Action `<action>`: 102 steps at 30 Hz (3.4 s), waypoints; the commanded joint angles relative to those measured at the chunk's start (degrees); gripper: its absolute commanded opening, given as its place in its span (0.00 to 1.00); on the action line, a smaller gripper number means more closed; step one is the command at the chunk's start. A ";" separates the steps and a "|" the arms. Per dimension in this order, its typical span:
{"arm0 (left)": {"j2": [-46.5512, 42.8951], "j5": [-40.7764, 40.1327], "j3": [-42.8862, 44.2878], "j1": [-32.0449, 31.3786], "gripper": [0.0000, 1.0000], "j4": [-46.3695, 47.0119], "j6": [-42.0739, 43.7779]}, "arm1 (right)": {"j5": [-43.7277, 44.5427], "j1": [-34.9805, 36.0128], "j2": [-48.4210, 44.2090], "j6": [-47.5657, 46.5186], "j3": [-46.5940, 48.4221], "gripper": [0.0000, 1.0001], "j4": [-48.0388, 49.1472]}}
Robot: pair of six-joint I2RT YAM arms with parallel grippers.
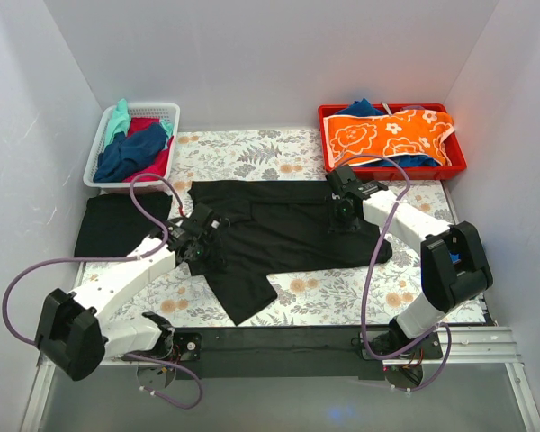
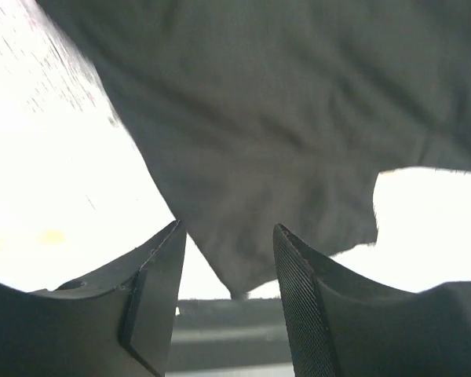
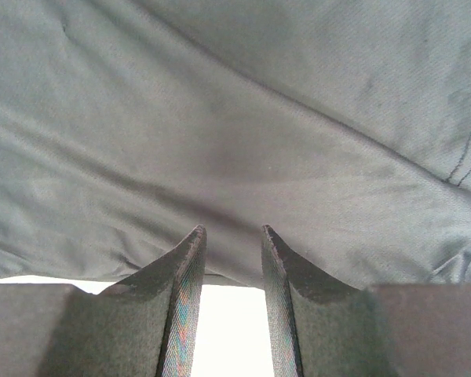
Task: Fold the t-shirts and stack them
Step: Fold the tshirt
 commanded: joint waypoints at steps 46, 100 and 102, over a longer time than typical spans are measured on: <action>9.60 -9.14 -10.11 -39.22 0.25 0.72 -43.19 | -2.43 2.14 -14.05 0.04 -12.61 0.40 -1.80; -8.07 -18.11 0.00 -39.22 0.00 -29.61 -52.96 | 8.82 -8.49 -26.27 17.53 -26.33 0.34 -12.18; -8.15 -18.02 0.00 -39.22 0.00 -29.61 -52.96 | 7.16 -9.02 -24.08 16.74 -26.77 0.34 -9.21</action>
